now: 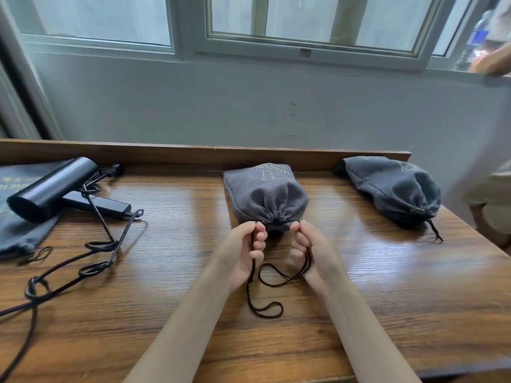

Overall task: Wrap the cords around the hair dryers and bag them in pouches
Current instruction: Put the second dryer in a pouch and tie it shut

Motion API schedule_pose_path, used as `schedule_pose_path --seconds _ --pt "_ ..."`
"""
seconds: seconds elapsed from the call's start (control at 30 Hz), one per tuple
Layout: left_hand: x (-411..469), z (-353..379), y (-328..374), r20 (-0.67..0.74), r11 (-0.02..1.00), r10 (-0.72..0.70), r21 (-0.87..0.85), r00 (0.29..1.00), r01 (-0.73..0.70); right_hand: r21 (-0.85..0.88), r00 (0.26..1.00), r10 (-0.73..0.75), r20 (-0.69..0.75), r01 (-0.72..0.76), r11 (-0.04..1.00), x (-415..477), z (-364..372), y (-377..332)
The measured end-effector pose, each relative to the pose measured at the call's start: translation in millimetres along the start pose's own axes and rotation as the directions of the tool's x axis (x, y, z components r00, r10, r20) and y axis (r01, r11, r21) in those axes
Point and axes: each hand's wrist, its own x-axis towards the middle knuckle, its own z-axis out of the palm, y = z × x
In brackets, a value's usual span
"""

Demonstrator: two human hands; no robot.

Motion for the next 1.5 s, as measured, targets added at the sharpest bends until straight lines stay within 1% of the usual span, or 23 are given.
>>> schedule_pose_path --seconds 0.1,0.17,0.27,0.37,0.43,0.5,0.53,0.57,0.6,0.63,0.7,0.73,0.77,0.8,0.83,0.9,0.97,1.1,1.17,1.23,1.33,1.4,1.5 --pt "-7 -4 -2 0.078 0.983 -0.068 0.178 0.995 0.053 -0.082 0.994 -0.043 0.105 0.051 0.995 -2 5 3" --pt "-9 -3 -6 0.121 0.973 -0.134 0.203 0.984 0.107 -0.198 0.987 -0.068 0.147 0.097 0.975 -3 7 6" --pt "-10 4 -13 0.148 0.977 -0.183 0.136 0.972 0.163 -0.327 0.982 -0.083 0.167 0.135 0.935 -5 6 7" --pt "-8 6 -17 0.213 0.979 -0.202 0.010 0.956 0.205 -0.317 0.982 -0.060 0.178 0.115 0.942 -7 5 3" --pt "-7 4 -17 0.251 0.979 -0.195 -0.002 0.948 0.202 -0.318 0.980 -0.046 0.192 0.106 0.942 -8 6 1" --pt "-6 2 -18 0.202 0.980 -0.145 0.164 0.968 0.113 -0.305 0.977 -0.043 0.209 0.107 0.946 -9 7 -1" --pt "-4 0 -19 0.149 0.944 -0.077 0.330 0.986 0.023 -0.276 0.977 -0.037 0.208 0.095 0.957 -8 8 -2" --pt "-1 -2 -19 0.104 0.846 0.028 0.528 0.994 -0.080 -0.250 0.979 -0.031 0.200 0.082 0.965 -8 8 -2" --pt "0 -3 -19 0.091 0.683 0.162 0.708 0.983 -0.178 -0.242 0.981 -0.029 0.193 0.076 0.967 -8 9 -1" --pt "3 -6 -20 0.128 0.483 0.292 0.836 0.948 -0.261 -0.251 0.981 -0.034 0.191 0.082 0.964 -8 9 1" --pt "7 -14 -23 0.256 0.096 0.446 0.939 0.858 -0.330 -0.304 0.978 -0.064 0.201 0.124 0.945 -6 10 5" --pt "7 -17 -25 0.312 -0.071 0.485 0.945 0.817 -0.319 -0.336 0.974 -0.088 0.210 0.157 0.929 -5 9 7" --pt "8 -21 -28 0.367 -0.207 0.513 0.930 0.776 -0.303 -0.375 0.967 -0.121 0.224 0.200 0.905 -5 10 8" --pt "8 -23 -30 0.423 -0.309 0.536 0.904 0.730 -0.297 -0.426 0.958 -0.162 0.237 0.253 0.869 -4 9 9" --pt "8 -25 -30 0.469 -0.375 0.559 0.878 0.683 -0.296 -0.481 0.946 -0.203 0.253 0.305 0.822 -4 8 10" --pt "8 -28 -30 0.553 -0.484 0.578 0.824 0.600 -0.294 -0.564 0.927 -0.249 0.279 0.368 0.739 -2 6 12" --pt "7 -28 -28 0.602 -0.551 0.579 0.786 0.550 -0.280 -0.620 0.920 -0.271 0.283 0.391 0.680 0 1 16" --pt "3 -27 -24 0.674 -0.615 0.550 0.726 0.493 -0.306 -0.743 0.898 -0.284 0.336 0.438 0.506 3 -7 17" --pt "2 -27 -24 0.674 -0.615 0.536 0.725 0.508 -0.312 -0.766 0.891 -0.285 0.355 0.451 0.457 3 -6 16" --pt "3 -28 -25 0.632 -0.562 0.561 0.765 0.534 -0.316 -0.776 0.892 -0.313 0.325 0.441 0.450 3 -4 16" --pt "5 -33 -23 0.510 -0.395 0.642 0.860 0.572 -0.323 -0.702 0.938 -0.303 0.168 0.329 0.631 2 -1 13" --pt "7 -34 -23 0.456 -0.301 0.648 0.889 0.610 -0.345 -0.637 0.958 -0.256 0.126 0.276 0.720 0 1 9" --pt "7 -31 -22 0.385 -0.166 0.632 0.915 0.672 -0.367 -0.444 0.976 -0.213 0.053 0.214 0.870 -4 4 3"
